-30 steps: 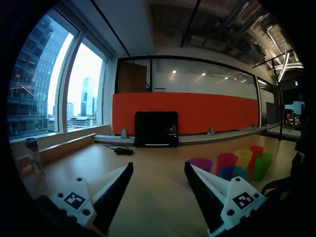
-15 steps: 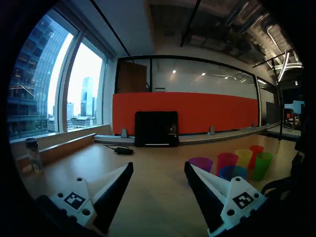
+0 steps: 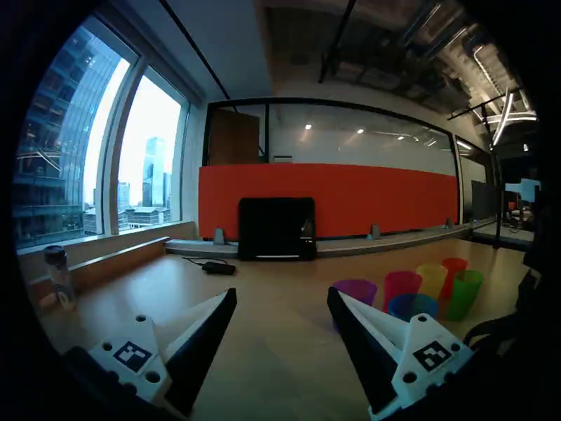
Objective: Pour water
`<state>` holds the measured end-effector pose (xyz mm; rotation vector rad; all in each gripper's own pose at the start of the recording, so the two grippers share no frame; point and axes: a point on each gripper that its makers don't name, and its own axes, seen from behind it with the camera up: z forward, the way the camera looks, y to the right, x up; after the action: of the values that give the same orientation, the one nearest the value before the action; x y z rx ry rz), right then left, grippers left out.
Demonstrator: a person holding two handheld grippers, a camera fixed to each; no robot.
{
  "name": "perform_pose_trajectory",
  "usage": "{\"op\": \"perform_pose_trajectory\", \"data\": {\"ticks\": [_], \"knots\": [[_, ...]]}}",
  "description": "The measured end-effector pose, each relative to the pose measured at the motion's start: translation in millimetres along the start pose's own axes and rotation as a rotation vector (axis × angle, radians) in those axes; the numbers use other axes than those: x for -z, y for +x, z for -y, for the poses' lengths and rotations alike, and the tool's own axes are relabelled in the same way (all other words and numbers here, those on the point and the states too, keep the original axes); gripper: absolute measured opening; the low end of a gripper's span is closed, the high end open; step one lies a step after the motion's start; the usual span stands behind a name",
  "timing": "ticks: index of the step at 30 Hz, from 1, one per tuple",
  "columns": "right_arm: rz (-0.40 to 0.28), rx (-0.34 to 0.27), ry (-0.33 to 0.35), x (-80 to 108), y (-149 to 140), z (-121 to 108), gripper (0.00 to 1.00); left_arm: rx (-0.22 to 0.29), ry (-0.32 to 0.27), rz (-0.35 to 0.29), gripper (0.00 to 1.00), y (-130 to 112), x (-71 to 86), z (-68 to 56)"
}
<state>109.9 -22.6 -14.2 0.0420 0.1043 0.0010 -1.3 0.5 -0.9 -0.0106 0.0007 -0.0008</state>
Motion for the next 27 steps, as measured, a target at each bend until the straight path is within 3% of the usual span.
{"op": "perform_pose_trajectory", "data": {"ticks": [27], "knots": [[0.018, 0.006, -0.015, -0.8, -64, -11, 0.99, -0.001, 0.000, 0.001, 0.96, 0, -0.3, -0.6]]}}
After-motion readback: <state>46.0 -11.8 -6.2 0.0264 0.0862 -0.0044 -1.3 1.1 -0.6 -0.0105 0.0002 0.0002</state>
